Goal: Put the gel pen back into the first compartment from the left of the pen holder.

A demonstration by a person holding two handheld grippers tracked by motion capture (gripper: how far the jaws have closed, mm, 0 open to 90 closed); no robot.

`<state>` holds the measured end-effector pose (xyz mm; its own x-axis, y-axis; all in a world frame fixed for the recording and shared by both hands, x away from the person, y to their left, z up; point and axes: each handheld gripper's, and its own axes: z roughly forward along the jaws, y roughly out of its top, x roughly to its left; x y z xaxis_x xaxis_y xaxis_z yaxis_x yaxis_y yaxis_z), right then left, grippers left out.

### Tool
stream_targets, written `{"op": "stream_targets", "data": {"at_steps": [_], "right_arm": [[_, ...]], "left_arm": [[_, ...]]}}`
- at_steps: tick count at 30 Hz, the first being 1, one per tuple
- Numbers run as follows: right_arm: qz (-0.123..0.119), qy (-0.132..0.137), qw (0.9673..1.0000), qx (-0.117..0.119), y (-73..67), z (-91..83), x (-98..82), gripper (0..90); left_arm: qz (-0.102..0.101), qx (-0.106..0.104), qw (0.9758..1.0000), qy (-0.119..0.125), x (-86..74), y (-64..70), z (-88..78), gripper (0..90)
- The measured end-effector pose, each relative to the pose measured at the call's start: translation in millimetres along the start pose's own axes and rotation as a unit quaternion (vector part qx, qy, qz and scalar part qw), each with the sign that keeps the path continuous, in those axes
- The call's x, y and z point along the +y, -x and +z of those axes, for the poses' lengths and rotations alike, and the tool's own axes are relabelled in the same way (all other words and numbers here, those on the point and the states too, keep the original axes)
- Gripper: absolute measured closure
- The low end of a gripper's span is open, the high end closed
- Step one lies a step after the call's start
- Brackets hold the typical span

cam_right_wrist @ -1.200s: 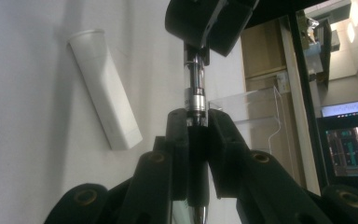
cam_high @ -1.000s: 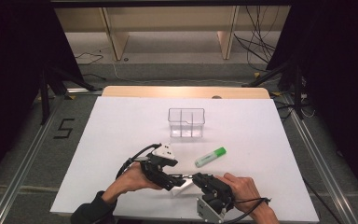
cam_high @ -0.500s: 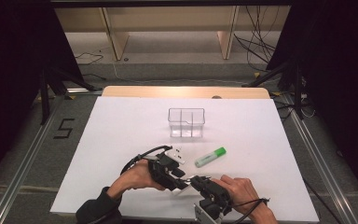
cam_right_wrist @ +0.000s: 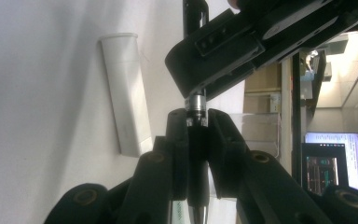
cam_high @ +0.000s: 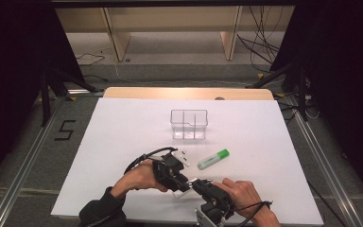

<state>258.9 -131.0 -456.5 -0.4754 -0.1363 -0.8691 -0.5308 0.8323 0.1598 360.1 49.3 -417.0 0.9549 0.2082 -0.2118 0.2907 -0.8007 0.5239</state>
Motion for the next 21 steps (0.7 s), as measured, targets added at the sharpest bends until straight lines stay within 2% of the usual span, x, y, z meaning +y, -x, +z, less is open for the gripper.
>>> {"op": "stream_targets", "data": {"at_steps": [3, 18, 21], "right_arm": [[-0.001, 0.001, 1.0, 0.001, -0.3, 0.1, 0.2, 79.9], [-0.011, 0.001, 0.9999, 0.009, -2.1, 0.6, 1.7, 79.8], [-0.011, 0.004, 0.9999, 0.01, -2.7, 0.6, 2.2, 79.8]], "left_arm": [[0.003, -0.005, 0.9999, -0.01, -0.5, -1.3, 2.9, 68.7], [0.003, -0.018, 0.9997, -0.018, 1.2, -2.1, 6.2, 73.5], [0.008, -0.024, 0.9995, -0.021, 1.3, -2.3, 7.1, 77.5]]}}
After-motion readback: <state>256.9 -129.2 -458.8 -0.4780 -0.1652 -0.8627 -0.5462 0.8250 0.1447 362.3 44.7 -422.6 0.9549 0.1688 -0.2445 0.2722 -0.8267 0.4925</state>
